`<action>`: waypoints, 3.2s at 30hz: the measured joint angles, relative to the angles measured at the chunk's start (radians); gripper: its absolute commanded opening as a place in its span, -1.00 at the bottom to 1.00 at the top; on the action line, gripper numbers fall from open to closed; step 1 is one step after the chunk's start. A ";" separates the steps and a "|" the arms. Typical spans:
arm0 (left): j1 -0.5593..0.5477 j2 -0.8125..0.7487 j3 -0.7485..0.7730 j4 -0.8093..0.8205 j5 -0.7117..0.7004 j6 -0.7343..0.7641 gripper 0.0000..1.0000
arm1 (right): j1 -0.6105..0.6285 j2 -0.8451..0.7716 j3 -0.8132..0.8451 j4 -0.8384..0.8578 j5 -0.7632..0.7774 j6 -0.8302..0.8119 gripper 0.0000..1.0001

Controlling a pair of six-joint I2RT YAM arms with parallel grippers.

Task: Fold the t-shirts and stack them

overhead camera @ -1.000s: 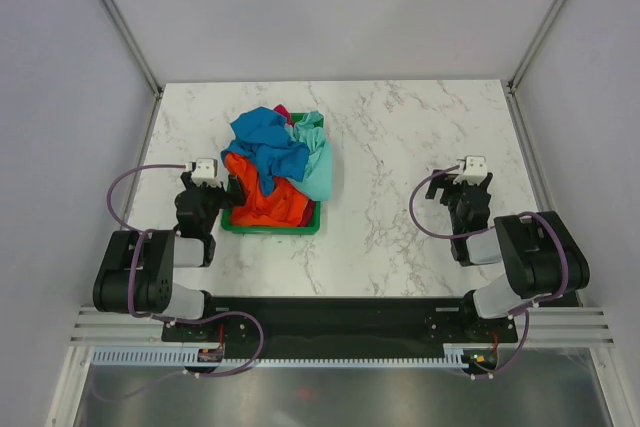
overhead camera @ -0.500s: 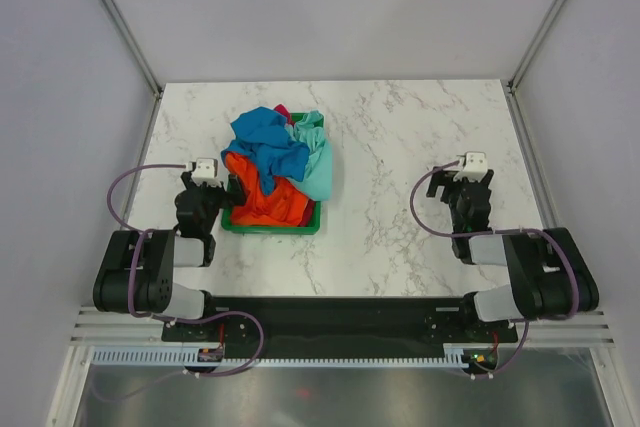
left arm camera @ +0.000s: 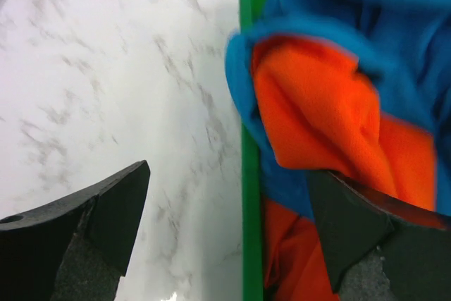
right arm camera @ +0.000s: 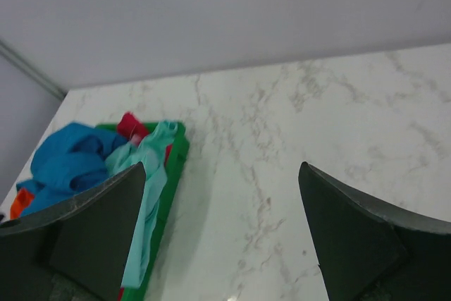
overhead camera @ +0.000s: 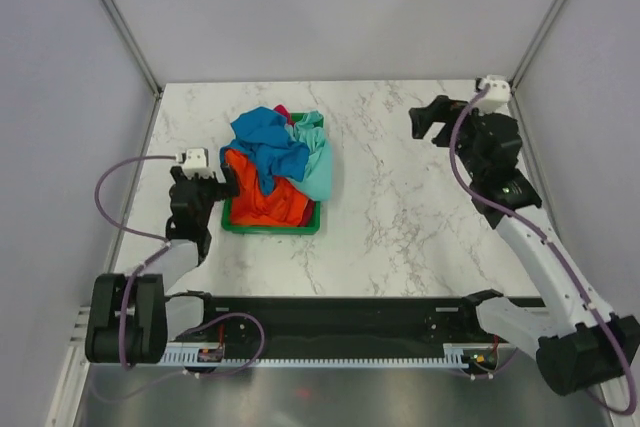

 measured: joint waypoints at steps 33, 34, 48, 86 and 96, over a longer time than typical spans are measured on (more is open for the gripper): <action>0.049 -0.796 0.562 -1.419 0.103 -0.372 0.99 | 0.737 1.213 1.181 -0.681 0.308 -0.043 -1.00; 0.049 -0.784 0.562 -1.424 0.103 -0.371 0.99 | 0.737 1.213 1.203 -0.701 0.314 -0.042 -1.00; 0.049 -0.737 0.562 -1.441 0.132 -0.370 0.99 | 0.740 0.441 0.969 -0.275 0.670 -0.346 -0.38; 0.027 -0.566 0.555 -1.423 0.307 -0.356 0.99 | 0.595 1.006 0.563 -0.365 0.207 0.144 0.42; 0.027 -0.571 0.554 -1.417 0.322 -0.356 0.99 | 0.575 1.178 0.754 -0.274 0.030 0.232 -0.75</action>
